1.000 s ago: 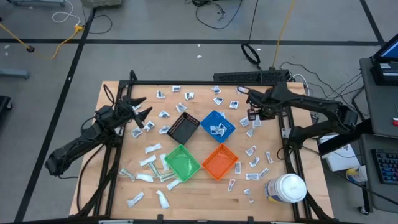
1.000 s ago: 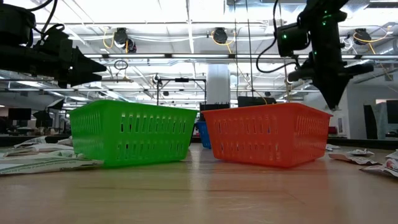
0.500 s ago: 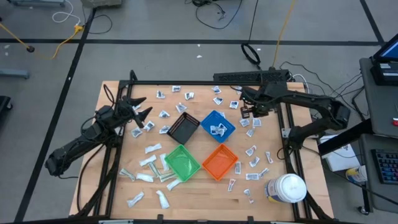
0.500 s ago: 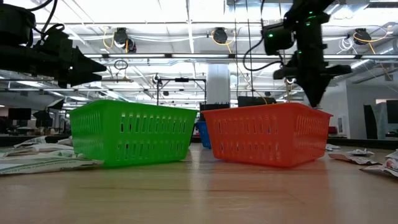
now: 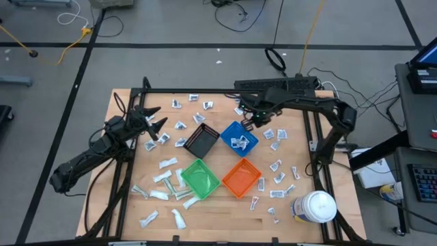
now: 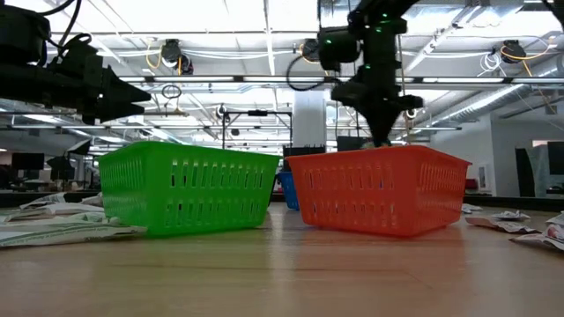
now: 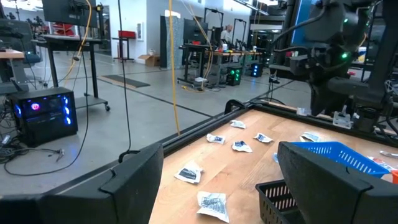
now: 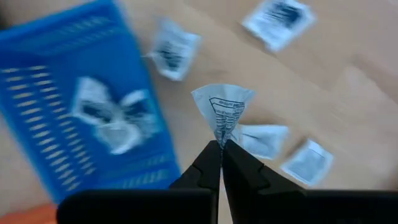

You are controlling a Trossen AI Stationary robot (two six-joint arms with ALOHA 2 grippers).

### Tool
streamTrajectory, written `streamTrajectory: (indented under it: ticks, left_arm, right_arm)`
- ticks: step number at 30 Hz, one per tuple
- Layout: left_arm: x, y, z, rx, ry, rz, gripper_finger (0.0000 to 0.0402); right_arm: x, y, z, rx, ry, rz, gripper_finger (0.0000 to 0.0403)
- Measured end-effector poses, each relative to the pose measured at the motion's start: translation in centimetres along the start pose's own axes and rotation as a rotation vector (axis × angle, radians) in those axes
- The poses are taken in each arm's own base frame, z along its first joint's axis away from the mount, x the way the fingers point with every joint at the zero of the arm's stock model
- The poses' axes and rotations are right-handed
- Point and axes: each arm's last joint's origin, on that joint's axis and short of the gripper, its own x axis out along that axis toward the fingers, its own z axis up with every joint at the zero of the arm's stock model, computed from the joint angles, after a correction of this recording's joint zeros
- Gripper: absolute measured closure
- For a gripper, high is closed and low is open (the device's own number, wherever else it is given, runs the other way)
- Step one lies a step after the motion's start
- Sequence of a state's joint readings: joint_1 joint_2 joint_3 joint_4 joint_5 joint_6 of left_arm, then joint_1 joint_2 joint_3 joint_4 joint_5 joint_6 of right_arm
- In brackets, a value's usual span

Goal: Pick & Place First Aid Supplies
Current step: Put the blue alcohol pad into the blue bin

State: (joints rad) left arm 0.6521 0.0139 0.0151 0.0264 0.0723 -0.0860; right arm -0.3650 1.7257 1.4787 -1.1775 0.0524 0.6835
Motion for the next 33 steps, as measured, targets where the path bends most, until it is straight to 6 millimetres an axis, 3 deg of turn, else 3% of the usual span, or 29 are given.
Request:
streamTrajectory:
  ticks: [7, 13, 22, 33]
  left_arm:
    - [0.0, 0.0, 0.0, 0.000, 0.000, 0.000, 0.0078]
    - [0.0, 0.0, 0.0, 0.000, 0.000, 0.000, 0.0078]
    - [0.0, 0.0, 0.0, 0.000, 0.000, 0.000, 0.0078]
    - [0.0, 0.0, 0.0, 0.000, 0.000, 0.000, 0.0078]
  right_arm:
    - [-0.6, 4.2, 0.8, -0.143, -0.019, 0.057, 0.0399]
    - [-1.0, 6.7, 0.6, -0.203, -0.024, 0.105, 0.0399]
    - [-0.6, 7.0, 0.1, -0.217, -0.038, 0.075, 0.0399]
    - [3.5, 7.9, -1.2, -0.244, -0.069, 0.109, 0.0399]
